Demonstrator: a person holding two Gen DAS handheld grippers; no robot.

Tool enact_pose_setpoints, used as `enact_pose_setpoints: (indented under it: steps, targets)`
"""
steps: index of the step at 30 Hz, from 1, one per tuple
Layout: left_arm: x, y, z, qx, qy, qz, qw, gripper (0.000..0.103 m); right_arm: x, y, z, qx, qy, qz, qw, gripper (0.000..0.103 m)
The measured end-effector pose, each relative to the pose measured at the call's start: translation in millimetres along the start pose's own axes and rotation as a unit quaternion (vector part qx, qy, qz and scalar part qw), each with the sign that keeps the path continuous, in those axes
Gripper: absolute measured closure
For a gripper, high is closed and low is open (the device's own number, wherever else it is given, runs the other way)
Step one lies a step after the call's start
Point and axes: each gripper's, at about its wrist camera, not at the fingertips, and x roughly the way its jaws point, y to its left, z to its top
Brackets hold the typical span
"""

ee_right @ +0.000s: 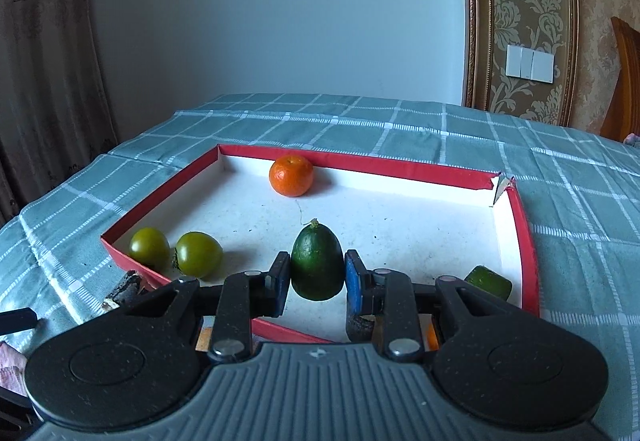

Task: Organize fruits
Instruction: 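Carry the avocado into the red tray and lower it with the right gripper, then open the right gripper to release the avocado and withdraw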

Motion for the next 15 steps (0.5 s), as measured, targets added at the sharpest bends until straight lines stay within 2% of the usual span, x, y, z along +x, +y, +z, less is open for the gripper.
enact_pose_setpoints:
  steps: [10,13,15]
  targets:
    - [0.3,-0.2,0.3,0.000,0.001,-0.001,1.0000,0.000,4.2,-11.9,-2.4,-0.042,-0.019,-0.088,0.995,0.075]
    - [0.4,-0.3,0.4,0.001,0.001,0.000,1.0000,0.000,1.6,-18.0,-2.1,-0.033,-0.019,-0.089,0.995,0.074]
    - [0.9,-0.1,0.4,0.001,0.001,0.000,1.0000,0.000,-2.8,-21.3,-1.1,-0.023,-0.022,-0.069,0.997,0.074]
